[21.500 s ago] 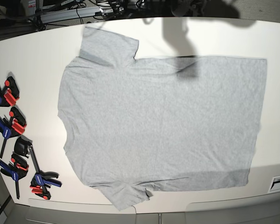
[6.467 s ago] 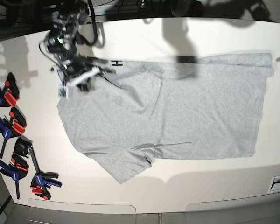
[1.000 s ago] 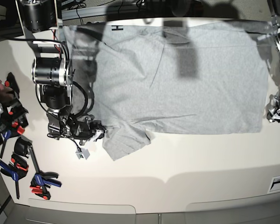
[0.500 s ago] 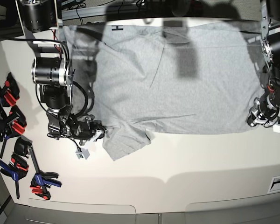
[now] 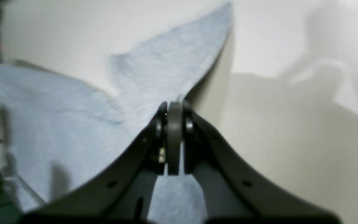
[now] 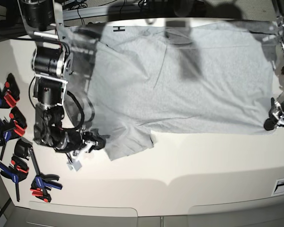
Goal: Fold the T-shirt properly
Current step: 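Lift the hem with both grippers and fold it onto the collar edge, then lower the hem onto the collar edge and open the left gripper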
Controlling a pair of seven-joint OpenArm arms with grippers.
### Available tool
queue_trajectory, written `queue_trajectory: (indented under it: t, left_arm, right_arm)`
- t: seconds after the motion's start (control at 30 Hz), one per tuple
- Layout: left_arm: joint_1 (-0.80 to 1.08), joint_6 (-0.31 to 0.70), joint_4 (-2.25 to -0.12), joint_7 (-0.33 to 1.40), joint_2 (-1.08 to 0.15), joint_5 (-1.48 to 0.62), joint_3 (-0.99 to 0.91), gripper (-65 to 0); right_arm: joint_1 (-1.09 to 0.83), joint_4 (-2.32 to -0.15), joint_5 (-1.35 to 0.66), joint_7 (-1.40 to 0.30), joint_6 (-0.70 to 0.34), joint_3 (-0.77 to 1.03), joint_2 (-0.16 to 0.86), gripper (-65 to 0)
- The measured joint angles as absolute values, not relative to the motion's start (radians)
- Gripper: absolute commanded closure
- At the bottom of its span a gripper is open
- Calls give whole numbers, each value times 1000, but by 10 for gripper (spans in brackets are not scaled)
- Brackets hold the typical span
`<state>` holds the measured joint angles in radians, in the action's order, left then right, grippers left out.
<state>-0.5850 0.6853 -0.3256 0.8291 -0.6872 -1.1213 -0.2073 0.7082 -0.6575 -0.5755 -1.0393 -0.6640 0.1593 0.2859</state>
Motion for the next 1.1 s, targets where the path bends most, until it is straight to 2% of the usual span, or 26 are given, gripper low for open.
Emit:
queue_trajectory:
  t: [0.2, 0.33, 0.5, 0.77, 0.93, 1.1]
  left_arm:
    - [-585, 687, -327, 986, -753, -1227, -207, 0]
    - [-586, 689, -328, 1119, -783, -1329, -205, 0]
    - [-553, 691, -345, 1205, -820, -1401, -205, 0]
    - [-312, 690, -493, 1265, -834, -1418, -204, 0]
    - [-203, 690, -610, 1264, -846, -1422, -203, 0]
    - [-181, 690, -658, 1264, -846, -1402, -203, 0]
  right_arm:
    - [521, -1014, -685, -1255, -674, 351, 273, 0]
    - [391, -1190, -706, -1241, -675, 436, 266, 0]
    - [210, -1283, -761, -1267, -674, 475, 225, 0]
    - [-3, -1509, -763, -1262, -674, 519, 177, 0]
    - [-66, -1601, -765, -1249, -674, 579, 174, 0]
    - [-116, -1600, -761, -1256, -674, 600, 167, 0]
